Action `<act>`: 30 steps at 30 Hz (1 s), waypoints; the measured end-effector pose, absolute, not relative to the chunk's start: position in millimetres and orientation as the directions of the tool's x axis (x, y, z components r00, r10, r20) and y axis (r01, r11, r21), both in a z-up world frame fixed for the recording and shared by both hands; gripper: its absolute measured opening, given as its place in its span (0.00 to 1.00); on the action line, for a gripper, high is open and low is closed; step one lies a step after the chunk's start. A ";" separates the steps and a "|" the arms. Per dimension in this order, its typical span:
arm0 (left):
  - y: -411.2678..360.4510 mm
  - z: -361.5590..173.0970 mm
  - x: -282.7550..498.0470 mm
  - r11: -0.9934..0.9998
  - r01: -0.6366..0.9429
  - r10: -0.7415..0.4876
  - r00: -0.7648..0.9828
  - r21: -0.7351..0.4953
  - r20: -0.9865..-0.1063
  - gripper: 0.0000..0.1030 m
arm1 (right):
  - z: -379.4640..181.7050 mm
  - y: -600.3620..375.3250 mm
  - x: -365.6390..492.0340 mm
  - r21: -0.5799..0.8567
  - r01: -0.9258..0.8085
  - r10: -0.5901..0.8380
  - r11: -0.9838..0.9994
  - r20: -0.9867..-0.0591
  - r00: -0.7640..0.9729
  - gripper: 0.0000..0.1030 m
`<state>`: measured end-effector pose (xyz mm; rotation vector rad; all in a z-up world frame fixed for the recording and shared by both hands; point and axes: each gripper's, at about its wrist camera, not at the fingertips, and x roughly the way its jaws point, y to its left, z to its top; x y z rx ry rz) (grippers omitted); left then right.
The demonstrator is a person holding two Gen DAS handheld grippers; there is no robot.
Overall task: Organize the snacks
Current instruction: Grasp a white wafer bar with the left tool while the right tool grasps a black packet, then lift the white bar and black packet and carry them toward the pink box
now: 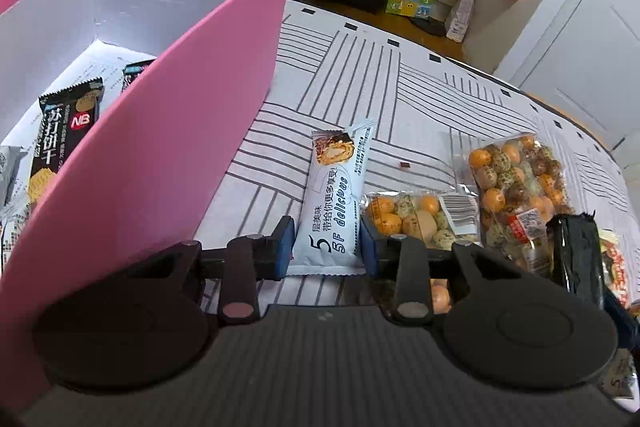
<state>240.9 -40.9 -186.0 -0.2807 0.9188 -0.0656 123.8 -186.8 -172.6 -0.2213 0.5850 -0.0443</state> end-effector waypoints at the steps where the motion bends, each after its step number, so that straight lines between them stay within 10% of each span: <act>1: -41.0 -185.6 239.7 0.962 -0.066 -0.173 0.606 -0.265 -0.777 0.30 | -170.9 -188.0 122.0 -0.206 -0.008 -0.108 0.978 -0.545 0.831 0.51; 30: -67.4 -101.3 146.2 0.975 0.149 -0.220 0.613 -0.162 -0.759 0.30 | -114.8 -209.8 67.3 0.174 -0.056 0.159 0.983 -0.661 0.733 0.51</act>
